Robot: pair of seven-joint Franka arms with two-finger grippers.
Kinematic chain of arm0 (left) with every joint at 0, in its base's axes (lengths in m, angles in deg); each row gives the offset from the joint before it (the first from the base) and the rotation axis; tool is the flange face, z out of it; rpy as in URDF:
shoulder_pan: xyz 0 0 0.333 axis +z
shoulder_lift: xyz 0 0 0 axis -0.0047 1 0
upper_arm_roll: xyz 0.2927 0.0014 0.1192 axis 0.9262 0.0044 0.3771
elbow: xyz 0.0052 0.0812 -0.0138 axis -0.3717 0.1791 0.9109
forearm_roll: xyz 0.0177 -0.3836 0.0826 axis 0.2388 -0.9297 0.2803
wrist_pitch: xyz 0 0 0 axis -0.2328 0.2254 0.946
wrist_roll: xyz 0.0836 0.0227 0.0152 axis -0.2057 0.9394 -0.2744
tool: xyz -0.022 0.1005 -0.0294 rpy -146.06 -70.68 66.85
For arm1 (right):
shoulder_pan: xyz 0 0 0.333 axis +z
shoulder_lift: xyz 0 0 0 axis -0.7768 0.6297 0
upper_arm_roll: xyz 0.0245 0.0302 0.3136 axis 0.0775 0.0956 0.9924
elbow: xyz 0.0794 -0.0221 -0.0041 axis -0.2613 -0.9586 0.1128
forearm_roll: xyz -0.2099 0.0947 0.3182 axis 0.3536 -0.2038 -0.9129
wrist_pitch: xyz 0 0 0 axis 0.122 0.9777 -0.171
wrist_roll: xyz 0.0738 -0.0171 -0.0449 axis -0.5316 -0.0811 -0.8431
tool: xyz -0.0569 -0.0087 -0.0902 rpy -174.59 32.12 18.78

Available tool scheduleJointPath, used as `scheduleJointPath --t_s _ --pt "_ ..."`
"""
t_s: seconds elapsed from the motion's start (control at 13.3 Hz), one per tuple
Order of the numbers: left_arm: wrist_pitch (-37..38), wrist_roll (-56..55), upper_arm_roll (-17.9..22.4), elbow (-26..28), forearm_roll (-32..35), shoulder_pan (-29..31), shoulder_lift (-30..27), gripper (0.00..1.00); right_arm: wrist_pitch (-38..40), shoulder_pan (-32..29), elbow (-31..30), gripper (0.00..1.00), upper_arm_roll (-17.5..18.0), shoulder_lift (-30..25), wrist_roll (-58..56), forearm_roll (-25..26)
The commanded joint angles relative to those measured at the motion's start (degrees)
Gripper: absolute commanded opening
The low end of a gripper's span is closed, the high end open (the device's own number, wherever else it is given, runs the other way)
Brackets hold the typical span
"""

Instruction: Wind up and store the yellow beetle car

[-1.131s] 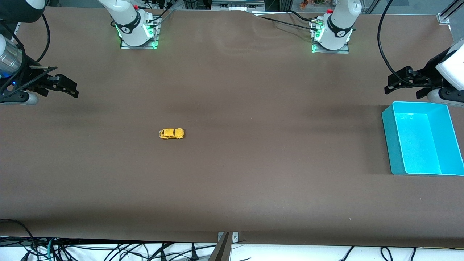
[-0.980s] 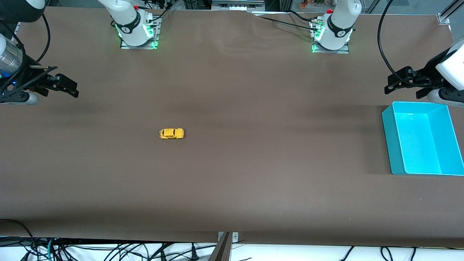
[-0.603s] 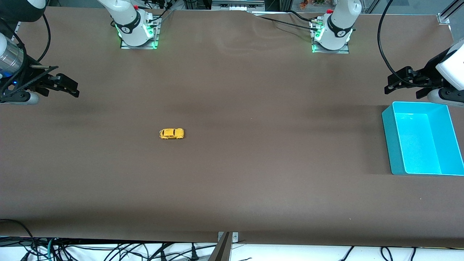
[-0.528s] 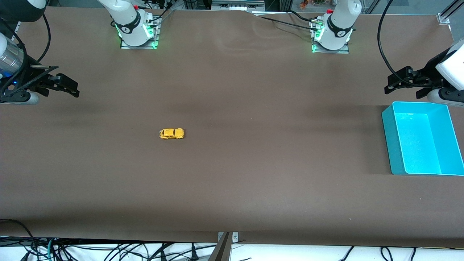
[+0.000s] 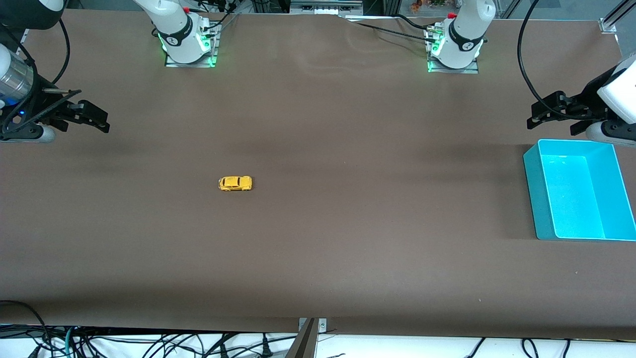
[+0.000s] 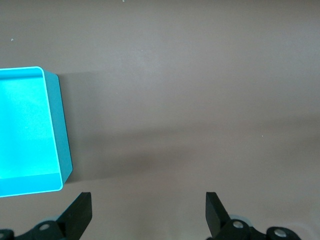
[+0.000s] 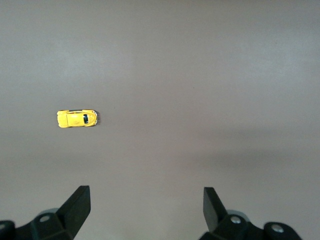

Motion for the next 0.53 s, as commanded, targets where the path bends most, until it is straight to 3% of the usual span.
scheduleJointPath --t_s 0.0,0.45 --pt "0.5 -0.5 -0.2 -2.1 0.9 0.0 1.0 1.0 1.2 0.1 -0.2 1.0 0.4 -1.3 -1.1 -0.4" --pt "0.5 -0.5 -0.2 -2.1 0.9 0.0 1.0 1.0 1.2 0.0 -0.1 1.0 0.3 -1.0 -1.0 -0.2"
